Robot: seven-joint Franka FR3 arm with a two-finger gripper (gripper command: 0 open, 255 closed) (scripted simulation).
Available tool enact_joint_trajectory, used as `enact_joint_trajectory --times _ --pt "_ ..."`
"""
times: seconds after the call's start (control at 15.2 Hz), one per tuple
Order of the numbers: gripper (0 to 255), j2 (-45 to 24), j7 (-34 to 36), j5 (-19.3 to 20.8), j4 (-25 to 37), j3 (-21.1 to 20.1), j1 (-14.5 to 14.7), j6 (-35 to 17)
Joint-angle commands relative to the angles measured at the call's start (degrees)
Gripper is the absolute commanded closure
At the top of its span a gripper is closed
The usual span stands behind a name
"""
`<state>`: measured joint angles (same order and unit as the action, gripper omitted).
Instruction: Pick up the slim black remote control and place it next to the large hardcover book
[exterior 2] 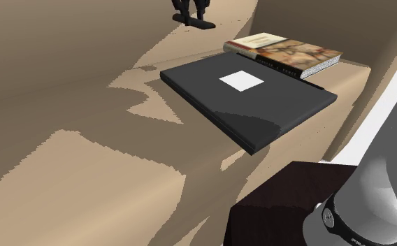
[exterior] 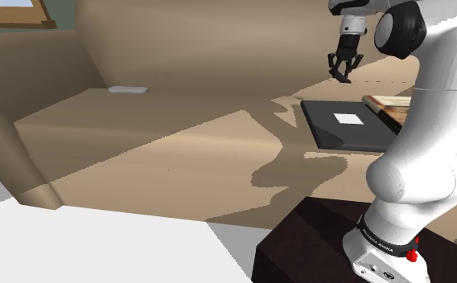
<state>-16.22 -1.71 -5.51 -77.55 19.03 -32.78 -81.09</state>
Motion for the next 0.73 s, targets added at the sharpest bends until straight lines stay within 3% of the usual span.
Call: enact_joint_trajectory --times 0.0,0.07,0.66 --pt "255 -3.95 -2.67 -0.90 5.48 0.79 -2.32 1.77" --pt "255 -7.82 -4.50 -1.92 11.08 1.23 -4.40 3.70" --pt "255 -6.02 -4.46 -1.34 1.38 1.02 -3.36 -4.24"
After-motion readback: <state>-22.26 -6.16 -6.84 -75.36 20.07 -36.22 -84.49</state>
